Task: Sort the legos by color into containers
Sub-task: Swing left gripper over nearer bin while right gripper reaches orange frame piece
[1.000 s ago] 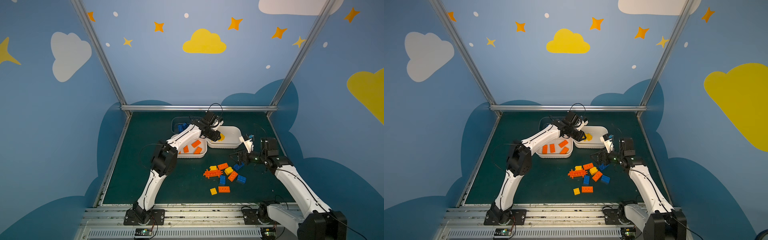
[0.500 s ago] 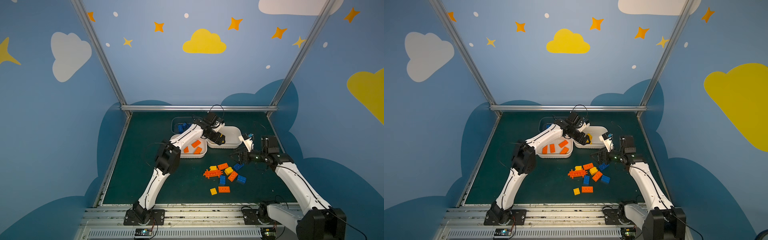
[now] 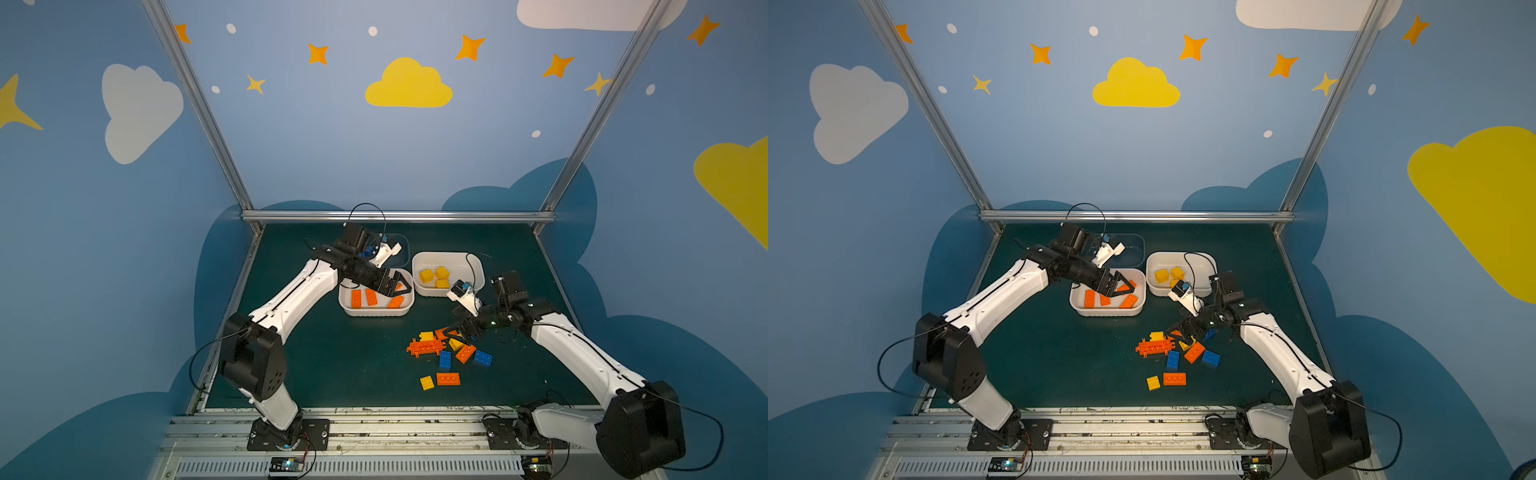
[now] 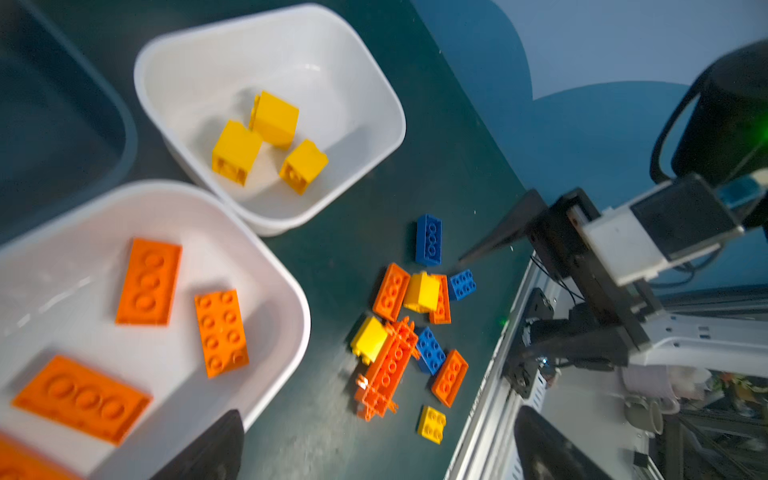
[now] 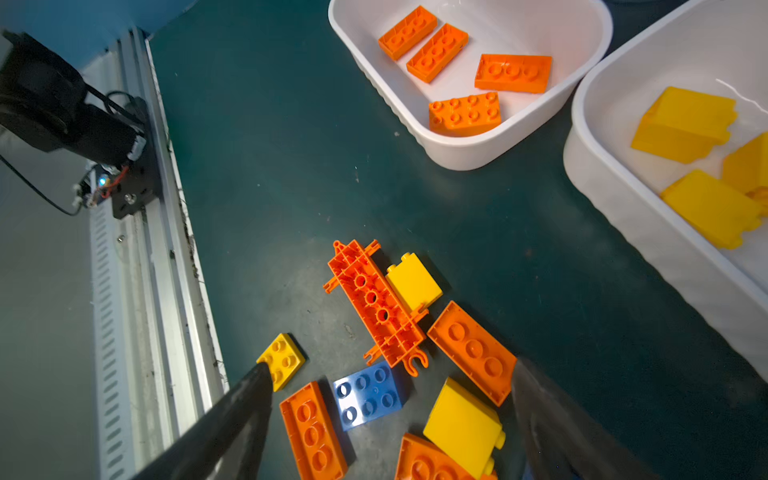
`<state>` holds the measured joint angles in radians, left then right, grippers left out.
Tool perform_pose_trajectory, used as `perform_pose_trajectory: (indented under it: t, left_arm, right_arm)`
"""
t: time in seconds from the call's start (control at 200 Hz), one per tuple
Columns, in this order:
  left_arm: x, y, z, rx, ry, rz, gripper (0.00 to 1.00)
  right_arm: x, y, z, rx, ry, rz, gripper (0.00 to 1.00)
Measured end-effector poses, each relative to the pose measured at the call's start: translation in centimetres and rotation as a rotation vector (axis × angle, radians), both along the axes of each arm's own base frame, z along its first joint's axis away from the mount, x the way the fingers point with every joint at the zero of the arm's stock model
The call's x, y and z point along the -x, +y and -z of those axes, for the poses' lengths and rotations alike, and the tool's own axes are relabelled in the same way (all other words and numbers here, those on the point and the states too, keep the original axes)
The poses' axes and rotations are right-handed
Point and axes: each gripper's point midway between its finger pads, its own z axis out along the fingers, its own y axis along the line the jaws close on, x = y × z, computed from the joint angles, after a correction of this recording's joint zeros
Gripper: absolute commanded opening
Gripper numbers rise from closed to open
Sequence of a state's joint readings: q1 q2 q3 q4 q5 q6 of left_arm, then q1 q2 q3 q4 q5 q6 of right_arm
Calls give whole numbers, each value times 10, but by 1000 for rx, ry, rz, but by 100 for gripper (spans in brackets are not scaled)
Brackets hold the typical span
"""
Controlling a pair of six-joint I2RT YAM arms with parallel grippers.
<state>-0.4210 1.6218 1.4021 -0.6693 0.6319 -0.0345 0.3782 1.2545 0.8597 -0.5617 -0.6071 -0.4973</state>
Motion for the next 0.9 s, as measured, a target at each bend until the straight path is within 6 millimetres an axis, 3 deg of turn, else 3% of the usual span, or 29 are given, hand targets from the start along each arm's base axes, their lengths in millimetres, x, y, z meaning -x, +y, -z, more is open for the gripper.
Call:
perform_pose_trajectory:
  t: [0.14,0.3,0.606,0.901]
  left_arm:
    - [29,28,3,36,44,-38,100]
    - [43,54,-7,85,26,-92,100]
    - [46,84,-7,148,34,-172,100]
    - [42,96,-9,173,39,-195,100]
  right_arm:
    - [1,16,12,67,1,-114,87]
    - [11,36,29,141,5,-264,85]
    - [30,50,81,291,40,-427,85]
    - [30,58,95,352,-15,-475,83]
